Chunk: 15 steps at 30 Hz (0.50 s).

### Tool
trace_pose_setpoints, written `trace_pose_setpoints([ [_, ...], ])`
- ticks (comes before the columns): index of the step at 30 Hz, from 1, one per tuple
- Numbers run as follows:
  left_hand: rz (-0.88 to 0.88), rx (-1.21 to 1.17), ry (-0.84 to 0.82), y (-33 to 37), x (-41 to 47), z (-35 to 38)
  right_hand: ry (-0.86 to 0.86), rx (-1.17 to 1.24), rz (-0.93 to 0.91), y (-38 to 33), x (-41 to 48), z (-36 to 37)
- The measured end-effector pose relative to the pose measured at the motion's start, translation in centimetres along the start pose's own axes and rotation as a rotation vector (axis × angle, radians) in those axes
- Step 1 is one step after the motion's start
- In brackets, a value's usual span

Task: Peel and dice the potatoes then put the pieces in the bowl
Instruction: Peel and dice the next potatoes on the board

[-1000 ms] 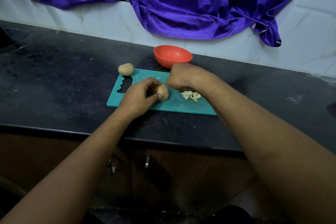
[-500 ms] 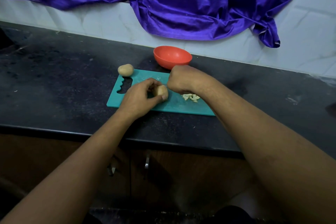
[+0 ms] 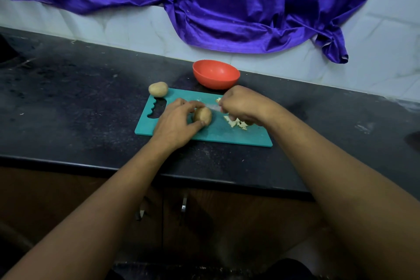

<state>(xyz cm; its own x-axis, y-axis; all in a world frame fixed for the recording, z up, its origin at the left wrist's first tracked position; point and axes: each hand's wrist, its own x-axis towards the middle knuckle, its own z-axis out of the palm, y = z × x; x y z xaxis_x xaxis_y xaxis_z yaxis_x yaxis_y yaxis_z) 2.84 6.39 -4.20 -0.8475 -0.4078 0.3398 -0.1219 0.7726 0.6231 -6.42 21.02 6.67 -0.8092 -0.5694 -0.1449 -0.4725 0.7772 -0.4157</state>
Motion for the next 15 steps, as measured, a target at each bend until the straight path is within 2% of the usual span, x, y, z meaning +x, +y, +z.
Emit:
trace_pose_setpoints([
  [3, 0.010, 0.042, -0.011, 0.2, 0.0, 0.1, 0.047, -0.008, -0.012, 0.8, -0.3, -0.9],
  [8, -0.033, 0.089, -0.004, 0.9, 0.3, 0.4, -0.040, -0.110, -0.005, 0.2, -0.1, -2.0],
  [13, -0.108, -0.099, 0.034, 0.2, 0.3, 0.2, -0.080, -0.161, -0.036, -1.0, -0.1, -2.7],
  [15, -0.111, -0.095, 0.043, 0.1, 0.3, 0.2, -0.083, -0.170, -0.045, -1.5, 0.1, -2.7],
])
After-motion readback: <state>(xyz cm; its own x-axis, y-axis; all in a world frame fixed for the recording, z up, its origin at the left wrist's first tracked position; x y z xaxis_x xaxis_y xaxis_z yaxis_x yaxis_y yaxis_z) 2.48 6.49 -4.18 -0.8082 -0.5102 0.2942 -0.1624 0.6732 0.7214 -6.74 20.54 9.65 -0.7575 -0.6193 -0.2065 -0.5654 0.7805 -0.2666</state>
